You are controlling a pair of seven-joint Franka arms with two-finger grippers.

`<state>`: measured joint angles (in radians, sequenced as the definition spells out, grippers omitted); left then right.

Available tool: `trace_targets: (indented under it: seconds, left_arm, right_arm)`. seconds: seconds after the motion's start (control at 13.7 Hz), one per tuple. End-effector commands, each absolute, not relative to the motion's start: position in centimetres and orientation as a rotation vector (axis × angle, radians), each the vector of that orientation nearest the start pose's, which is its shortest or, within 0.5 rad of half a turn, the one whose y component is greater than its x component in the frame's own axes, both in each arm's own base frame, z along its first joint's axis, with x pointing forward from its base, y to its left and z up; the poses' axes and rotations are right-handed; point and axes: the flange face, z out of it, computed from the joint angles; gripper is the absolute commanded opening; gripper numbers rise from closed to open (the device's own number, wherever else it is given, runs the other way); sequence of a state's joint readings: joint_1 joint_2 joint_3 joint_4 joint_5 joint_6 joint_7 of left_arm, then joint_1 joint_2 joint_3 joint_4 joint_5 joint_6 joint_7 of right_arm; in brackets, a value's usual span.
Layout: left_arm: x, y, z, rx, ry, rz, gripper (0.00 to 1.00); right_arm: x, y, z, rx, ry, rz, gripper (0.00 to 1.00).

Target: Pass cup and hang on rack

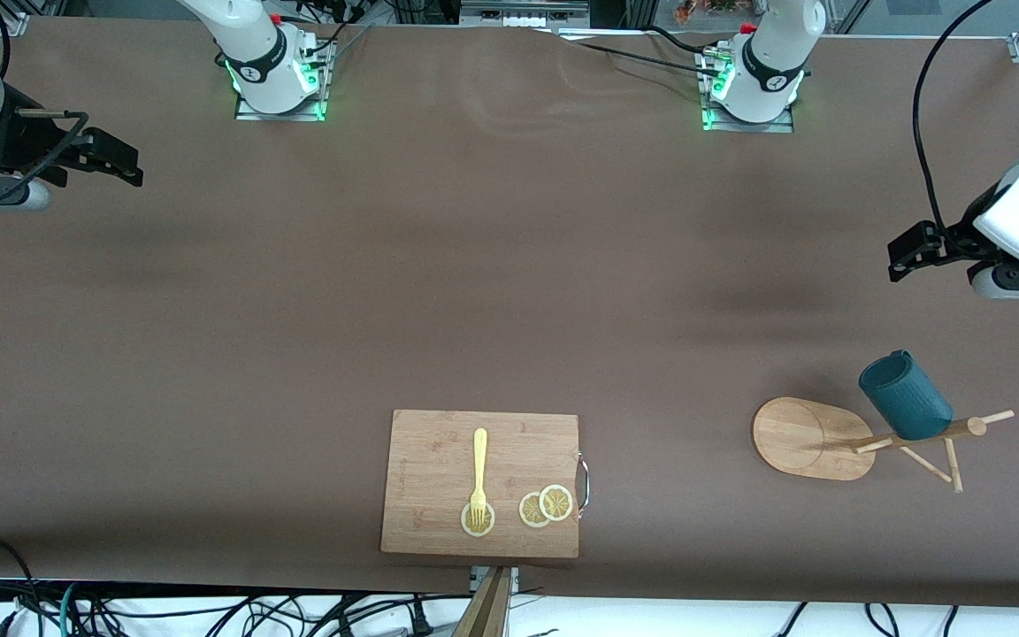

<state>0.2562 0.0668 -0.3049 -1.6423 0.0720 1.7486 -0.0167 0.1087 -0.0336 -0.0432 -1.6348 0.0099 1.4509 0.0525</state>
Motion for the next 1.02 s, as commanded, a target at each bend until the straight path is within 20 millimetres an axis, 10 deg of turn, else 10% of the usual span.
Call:
trace_targets:
  seconds: [0.0,0.95]
  left_arm:
    - [58.0,-2.3,57.4,-3.097,0.104,-0.095,1.0]
    - [57.6,-3.5,57.8,-3.087,0.138,-0.081,1.0]
  right_arm:
    - [52.2,3.5,60.5,-3.104,-0.041,0.236,1.0]
    - [52.2,3.5,60.5,-3.102,-0.041,0.234,1.0]
